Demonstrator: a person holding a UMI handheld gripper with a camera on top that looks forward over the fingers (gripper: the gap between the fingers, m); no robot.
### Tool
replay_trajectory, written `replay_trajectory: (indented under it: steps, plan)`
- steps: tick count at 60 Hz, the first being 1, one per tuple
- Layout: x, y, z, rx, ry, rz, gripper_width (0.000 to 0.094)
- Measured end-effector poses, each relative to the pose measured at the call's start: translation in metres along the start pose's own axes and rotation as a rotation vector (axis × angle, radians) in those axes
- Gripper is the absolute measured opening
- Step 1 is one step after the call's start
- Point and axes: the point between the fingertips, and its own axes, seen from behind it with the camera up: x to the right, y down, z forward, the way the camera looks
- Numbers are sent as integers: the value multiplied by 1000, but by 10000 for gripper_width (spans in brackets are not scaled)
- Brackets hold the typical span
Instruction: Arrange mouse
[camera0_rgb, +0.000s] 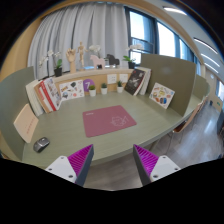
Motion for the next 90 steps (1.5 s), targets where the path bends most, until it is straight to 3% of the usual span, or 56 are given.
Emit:
replay_trajectory:
  steps: [16,32,64,74,85,90]
  plan:
    - [-188,87,11,-131,-209,-96,791]
    - [-323,111,35,-170,-342,-173,798]
    - [-400,65,124,-160,-333,-254,779]
    - [-412,60,133,-161,-355,-273,711]
    - [-408,57,137,-153,-339,-258,507]
    - [-407,57,137,-149,-342,-252,465]
